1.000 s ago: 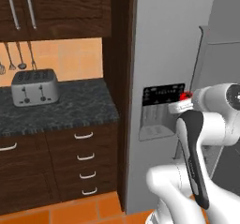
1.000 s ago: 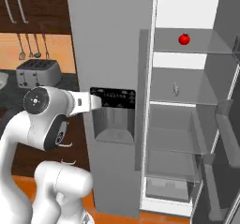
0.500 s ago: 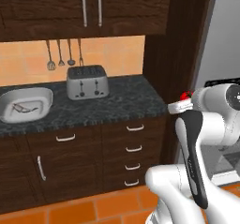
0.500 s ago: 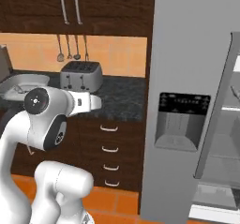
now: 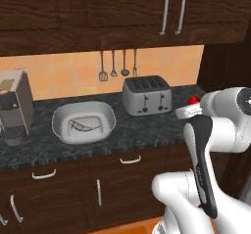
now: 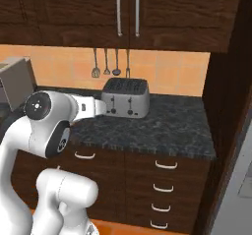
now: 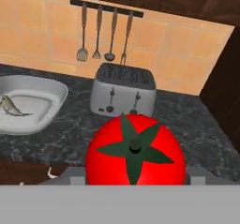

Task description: Place one tomato and one fish in each tupperware on the nearby counter, to pack two identical lunches.

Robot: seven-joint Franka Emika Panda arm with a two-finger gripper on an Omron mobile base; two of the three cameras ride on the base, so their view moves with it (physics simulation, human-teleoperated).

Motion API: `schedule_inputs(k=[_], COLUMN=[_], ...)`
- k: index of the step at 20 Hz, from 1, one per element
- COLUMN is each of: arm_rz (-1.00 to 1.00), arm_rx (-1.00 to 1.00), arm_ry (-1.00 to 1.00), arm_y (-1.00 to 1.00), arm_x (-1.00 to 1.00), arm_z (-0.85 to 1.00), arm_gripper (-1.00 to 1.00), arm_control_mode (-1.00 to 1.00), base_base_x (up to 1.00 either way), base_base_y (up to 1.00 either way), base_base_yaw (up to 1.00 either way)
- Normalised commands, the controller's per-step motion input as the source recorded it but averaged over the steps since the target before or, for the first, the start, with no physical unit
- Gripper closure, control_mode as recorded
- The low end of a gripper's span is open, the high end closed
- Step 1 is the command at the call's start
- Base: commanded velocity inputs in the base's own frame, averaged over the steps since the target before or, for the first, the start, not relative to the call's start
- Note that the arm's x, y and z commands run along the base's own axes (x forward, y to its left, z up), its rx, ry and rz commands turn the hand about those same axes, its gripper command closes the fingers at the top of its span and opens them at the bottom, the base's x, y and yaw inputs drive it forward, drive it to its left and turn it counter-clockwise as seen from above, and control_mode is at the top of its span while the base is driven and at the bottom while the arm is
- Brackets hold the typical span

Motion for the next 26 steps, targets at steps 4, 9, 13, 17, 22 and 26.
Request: schedule_inputs(k=[4,9,13,17,22,26], arm_rz=[0.0,0.0,0.0,0.01,0.07,0.01], arm_rx=[0.0,0.0,0.0,-0.04,-0.09,0.0], arm_ry=[0.0,0.0,0.0,0.09,0.34,0.17], arm_y=[0.0,0.0,0.0,0.0,-0.2,-0.66], arm_x=[0.0,0.0,0.0,0.06,0.15,0.06], arm_z=[0.0,0.0,0.0,-0.12,-0.55,-0.49], arm_gripper=[1.0,1.0,1.0,1.0,1.0,1.0], arm_control_mode=[1.0,1.0,1.0,-1.0,-1.0,-1.0], base_base_x=[0.45,0.35,0.59,0.33,0.0,0.0], base_base_y=[1.0,1.0,0.99,0.31,0.0,0.0], base_base_yaw=[0.0,0.0,0.0,0.01,0.0,0.0])
